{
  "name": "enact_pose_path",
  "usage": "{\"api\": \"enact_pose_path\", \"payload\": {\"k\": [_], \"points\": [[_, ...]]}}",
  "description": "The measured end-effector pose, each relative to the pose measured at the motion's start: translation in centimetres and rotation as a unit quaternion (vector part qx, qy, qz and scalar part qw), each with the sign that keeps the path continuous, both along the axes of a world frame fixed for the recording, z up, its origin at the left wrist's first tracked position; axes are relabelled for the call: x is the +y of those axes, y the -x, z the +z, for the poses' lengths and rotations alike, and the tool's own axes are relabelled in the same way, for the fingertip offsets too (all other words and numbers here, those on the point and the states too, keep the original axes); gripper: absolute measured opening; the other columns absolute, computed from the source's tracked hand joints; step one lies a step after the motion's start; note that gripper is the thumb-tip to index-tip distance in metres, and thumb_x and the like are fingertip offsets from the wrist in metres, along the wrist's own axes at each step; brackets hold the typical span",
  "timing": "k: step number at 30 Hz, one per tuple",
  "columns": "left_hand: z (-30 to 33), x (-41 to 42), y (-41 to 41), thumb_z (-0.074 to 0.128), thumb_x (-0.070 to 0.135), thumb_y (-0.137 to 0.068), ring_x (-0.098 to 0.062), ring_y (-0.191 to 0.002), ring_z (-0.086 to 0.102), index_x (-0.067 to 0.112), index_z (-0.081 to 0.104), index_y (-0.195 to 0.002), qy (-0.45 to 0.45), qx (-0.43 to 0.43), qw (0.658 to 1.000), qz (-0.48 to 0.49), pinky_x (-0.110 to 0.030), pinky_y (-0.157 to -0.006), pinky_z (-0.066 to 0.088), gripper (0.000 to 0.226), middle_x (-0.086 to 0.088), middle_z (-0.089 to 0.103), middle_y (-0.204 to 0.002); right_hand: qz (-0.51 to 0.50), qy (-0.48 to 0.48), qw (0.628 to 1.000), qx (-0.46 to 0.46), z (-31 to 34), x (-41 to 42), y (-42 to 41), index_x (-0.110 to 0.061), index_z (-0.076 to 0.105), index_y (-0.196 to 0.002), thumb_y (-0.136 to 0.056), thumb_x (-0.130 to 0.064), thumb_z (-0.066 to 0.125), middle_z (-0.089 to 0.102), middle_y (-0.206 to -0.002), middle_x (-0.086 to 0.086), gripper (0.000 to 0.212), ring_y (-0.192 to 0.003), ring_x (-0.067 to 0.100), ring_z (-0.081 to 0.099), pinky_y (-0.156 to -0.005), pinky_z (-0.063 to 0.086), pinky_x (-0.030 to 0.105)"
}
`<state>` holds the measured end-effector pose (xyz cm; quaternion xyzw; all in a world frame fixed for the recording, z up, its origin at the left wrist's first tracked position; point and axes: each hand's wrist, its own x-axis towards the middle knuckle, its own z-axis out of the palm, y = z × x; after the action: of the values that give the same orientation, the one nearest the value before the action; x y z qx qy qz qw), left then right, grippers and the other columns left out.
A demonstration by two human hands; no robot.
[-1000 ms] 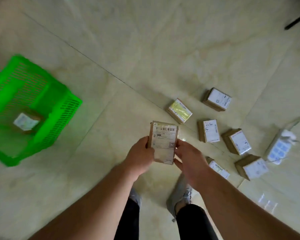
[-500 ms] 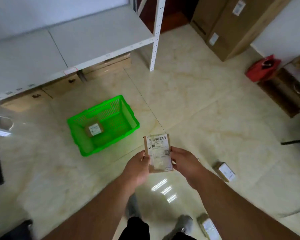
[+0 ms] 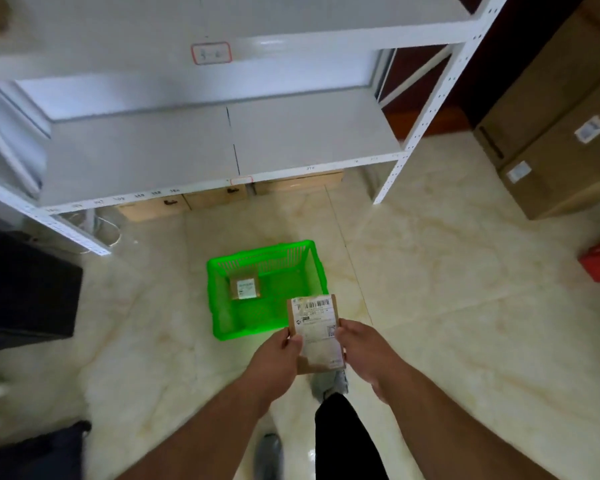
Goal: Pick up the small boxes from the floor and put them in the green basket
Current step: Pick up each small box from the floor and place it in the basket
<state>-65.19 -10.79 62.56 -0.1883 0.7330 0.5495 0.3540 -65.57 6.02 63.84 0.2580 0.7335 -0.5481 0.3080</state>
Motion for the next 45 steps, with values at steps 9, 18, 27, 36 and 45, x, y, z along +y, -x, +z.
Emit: {"api": "enact_pose_path", "payload": {"k": [9,18,27,36,45], "points": [[-5.3,2.9,10.9,0.048,0.019,-0.104,-0.01,-0.105,0.067,0.027,0.073,-0.113,-0.004,-0.089,0.988,0.123,-0.034,-0.098,0.051,0.028,0.006,0.076,-0.113,0.151,-0.037,0.988,-0.018,-7.3,2.6,14.3,-0.019,0.069,-0.124,-0.102,-0.021,0.041,0.071,-0.122,0.005,0.035,-0.11,0.023,0.065,-0.097,0.053,0.04],[-23.2,3.2,19.0,0.051,0.008,-0.1,-0.018,-0.098,0.066,0.02,0.068,-0.107,-0.063,-0.174,0.946,0.268,-0.031,-0.076,0.044,0.022,0.008,0.081,-0.091,0.275,-0.09,0.957,-0.021,-25.3,1.7,25.4,-0.019,0.069,-0.119,-0.1,-0.026,0.042,0.072,-0.119,0.005,0.035,-0.103,0.022,0.067,-0.085,0.056,0.033],[-47.6,0.1,23.0,0.049,0.006,-0.099,-0.012,-0.113,0.066,0.023,0.067,-0.115,-0.166,-0.236,0.886,0.362,-0.04,-0.1,0.05,0.03,0.005,0.079,-0.109,0.439,-0.204,0.875,0.013,-49.3,-4.2,32.4,-0.021,0.056,-0.086,-0.098,-0.023,0.041,0.068,-0.091,0.014,0.019,-0.067,0.021,0.057,-0.054,0.035,0.027],[-61.5,-1.3,24.8,0.047,0.004,-0.1,-0.019,-0.106,0.061,0.018,0.07,-0.102,-0.242,-0.257,0.806,0.475,-0.048,-0.104,0.047,0.027,-0.002,0.073,-0.104,0.572,-0.263,0.777,0.014,-61.5,-9.5,36.1,-0.01,0.066,-0.113,-0.094,-0.01,0.049,0.071,-0.113,0.019,0.026,-0.094,0.03,0.068,-0.07,0.049,0.028],[-64.8,-2.3,27.0,0.042,-0.008,-0.097,-0.024,-0.105,0.06,0.012,0.053,-0.139,-0.27,-0.239,0.756,0.546,-0.046,-0.101,0.048,0.048,-0.017,0.066,-0.131,0.524,-0.263,0.81,0.02,-63.9,-11.5,38.1,-0.01,0.064,-0.122,-0.094,-0.01,0.043,0.068,-0.125,0.017,0.035,-0.105,0.031,0.067,-0.08,0.058,0.038]]}}
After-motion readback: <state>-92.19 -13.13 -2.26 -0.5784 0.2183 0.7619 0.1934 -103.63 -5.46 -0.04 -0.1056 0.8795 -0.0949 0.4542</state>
